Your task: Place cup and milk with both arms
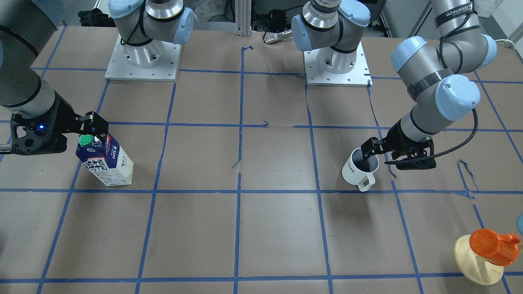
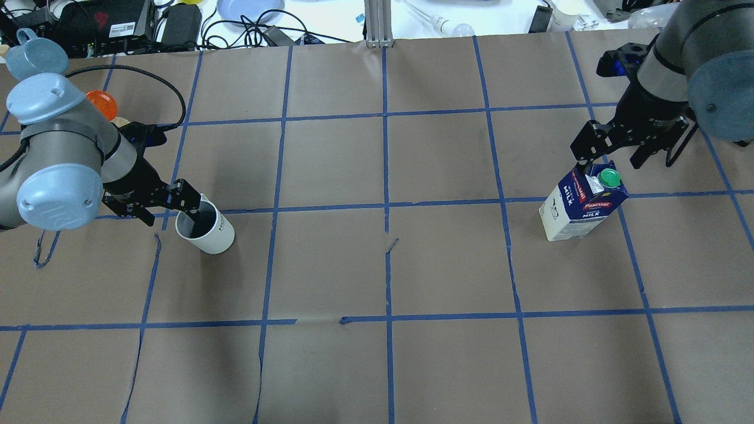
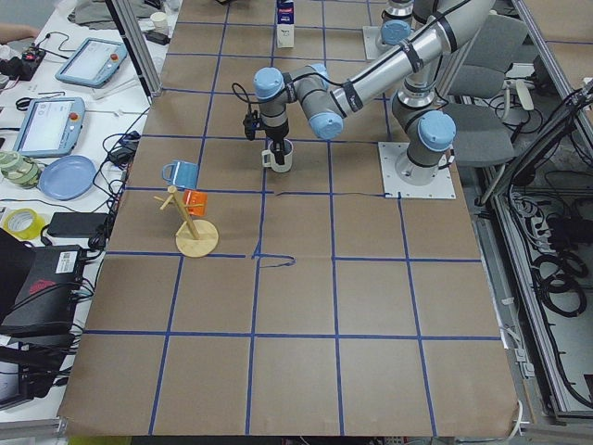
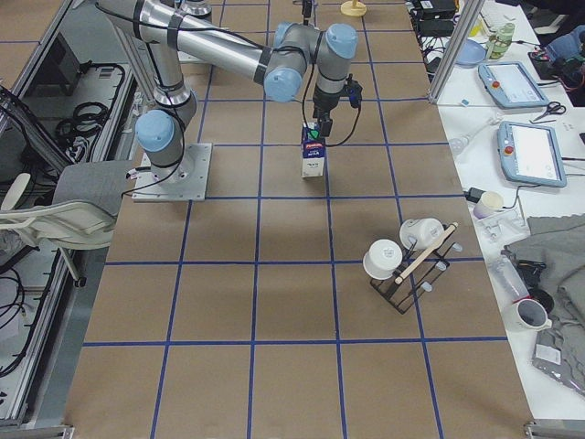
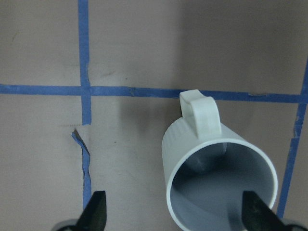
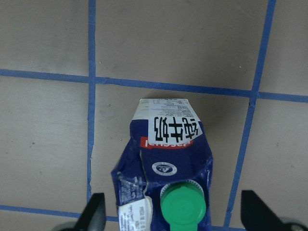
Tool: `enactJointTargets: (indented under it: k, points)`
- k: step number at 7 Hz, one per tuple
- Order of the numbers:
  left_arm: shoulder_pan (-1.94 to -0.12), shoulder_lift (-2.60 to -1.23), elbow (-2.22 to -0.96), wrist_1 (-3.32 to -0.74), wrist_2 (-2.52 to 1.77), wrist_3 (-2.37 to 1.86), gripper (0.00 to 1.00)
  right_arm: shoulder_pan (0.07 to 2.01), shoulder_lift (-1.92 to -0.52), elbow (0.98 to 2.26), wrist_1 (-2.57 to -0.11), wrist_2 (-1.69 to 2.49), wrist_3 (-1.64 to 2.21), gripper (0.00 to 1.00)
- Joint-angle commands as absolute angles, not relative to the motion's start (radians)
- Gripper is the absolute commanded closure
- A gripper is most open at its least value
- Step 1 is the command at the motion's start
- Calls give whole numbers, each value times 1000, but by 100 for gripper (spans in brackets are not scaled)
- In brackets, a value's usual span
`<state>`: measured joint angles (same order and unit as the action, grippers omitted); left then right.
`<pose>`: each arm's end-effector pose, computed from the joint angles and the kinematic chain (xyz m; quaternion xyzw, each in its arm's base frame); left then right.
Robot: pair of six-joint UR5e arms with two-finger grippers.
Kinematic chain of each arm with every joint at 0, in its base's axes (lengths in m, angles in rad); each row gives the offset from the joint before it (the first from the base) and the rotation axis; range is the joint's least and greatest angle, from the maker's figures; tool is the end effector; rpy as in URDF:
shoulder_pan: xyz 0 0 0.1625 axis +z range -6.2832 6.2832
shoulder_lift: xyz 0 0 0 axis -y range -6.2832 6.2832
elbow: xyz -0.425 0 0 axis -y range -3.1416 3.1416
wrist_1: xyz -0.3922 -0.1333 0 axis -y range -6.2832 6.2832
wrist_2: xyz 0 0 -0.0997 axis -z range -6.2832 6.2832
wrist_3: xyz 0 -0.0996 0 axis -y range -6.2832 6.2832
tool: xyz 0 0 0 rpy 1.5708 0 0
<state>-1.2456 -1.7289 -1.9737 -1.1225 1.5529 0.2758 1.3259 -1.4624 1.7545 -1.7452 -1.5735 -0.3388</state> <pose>0.0275 -0.5045 0.2634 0.0252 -0.9981 -0.0512 0.0252 0.0057 -0.5260 0.3614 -0.0469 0.9972 0.0567 0.0156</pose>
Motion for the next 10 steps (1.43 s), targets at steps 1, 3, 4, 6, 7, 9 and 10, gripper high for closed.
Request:
enactJointTargets:
  k: [1,3,4,6,7,9,10]
  points:
    - [-1246,-1746,-1980,-1109,1554,285,29,1325,-1451,1769,-1767,-1574,-339,0]
    - [-1246,-1756,-1979,-1108,1551,282,60,1325,-1445,1801,-1767,-1574,-344,0]
    - [-1247,-1756,-1974,-1098,1552,273,82,1325,-1445,1810,-1778,-1575,-345,3]
    - [-1258,-1747,-1973,-1097,1548,265,100,1325,-1445,1812,-1775,-1578,-347,28]
    - [-1259,-1753,-1974,-1097,1546,264,100,1325,-1445,1812,-1775,-1585,-350,37]
    - [-1293,-1732,-1886,-1118,1495,135,100,1325,-1445,1810,-1776,-1585,-345,45]
    - [-1390,-1756,-1799,-1162,1467,-8,100,1325,-1447,1807,-1778,-1586,-341,45]
